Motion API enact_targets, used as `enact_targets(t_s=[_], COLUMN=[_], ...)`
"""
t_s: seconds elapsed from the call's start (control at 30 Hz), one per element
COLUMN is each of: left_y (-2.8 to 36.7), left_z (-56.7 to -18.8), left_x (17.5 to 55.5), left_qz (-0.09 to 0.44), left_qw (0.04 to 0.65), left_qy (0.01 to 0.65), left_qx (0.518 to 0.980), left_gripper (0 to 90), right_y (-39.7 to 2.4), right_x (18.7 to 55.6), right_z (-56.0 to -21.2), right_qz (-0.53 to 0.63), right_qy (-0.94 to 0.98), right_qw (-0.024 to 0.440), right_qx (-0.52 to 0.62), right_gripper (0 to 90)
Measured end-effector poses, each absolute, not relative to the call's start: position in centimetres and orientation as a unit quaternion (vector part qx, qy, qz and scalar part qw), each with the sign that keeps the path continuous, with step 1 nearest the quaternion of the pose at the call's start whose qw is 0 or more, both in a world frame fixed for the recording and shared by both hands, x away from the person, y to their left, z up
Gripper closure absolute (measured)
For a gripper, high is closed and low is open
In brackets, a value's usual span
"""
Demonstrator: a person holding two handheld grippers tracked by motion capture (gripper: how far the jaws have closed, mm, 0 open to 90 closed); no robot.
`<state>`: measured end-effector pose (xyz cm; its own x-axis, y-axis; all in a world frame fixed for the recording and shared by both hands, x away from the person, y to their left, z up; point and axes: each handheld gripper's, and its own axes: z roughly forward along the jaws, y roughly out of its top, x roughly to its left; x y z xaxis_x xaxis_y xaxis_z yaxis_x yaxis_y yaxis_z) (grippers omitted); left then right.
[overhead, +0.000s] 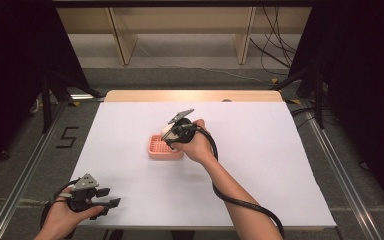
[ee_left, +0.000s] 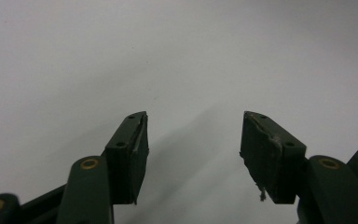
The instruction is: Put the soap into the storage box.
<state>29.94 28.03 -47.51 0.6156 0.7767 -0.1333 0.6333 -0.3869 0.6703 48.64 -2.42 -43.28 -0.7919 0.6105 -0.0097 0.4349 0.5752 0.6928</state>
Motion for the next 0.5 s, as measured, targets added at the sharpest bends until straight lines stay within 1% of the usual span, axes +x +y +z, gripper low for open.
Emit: enact_targets(t_s=[0.17, 0.27, 0.43, 0.47, 0.5], left_y=[28.09, 28.1, 28.1, 28.07, 28.11], left_z=[-47.47, -47.48, -47.48, -47.49, -47.48], left_x=[29.94, 29.95, 29.95, 29.94, 29.95], left_qz=[0.101, 0.101, 0.101, 0.1, 0.101], left_qw=[0.351, 0.351, 0.351, 0.352, 0.351], left_qy=[0.425, 0.424, 0.424, 0.426, 0.424], left_qx=[0.828, 0.829, 0.829, 0.828, 0.829], left_gripper=[41.3, 41.3, 41.2, 41.2, 41.2], right_y=[-2.28, -2.3, -2.19, -2.24, -2.17], right_x=[48.51, 48.65, 48.63, 48.78, 48.73], right_z=[-43.45, -43.55, -43.65, -43.68, -43.66], right_qz=[0.349, 0.352, 0.352, 0.353, 0.349], right_qy=[0.875, 0.877, 0.874, 0.876, 0.875], right_qw=[0.117, 0.122, 0.112, 0.122, 0.119], right_qx=[0.313, 0.302, 0.316, 0.306, 0.312], right_gripper=[50.4, 50.4, 50.4, 50.4, 50.4])
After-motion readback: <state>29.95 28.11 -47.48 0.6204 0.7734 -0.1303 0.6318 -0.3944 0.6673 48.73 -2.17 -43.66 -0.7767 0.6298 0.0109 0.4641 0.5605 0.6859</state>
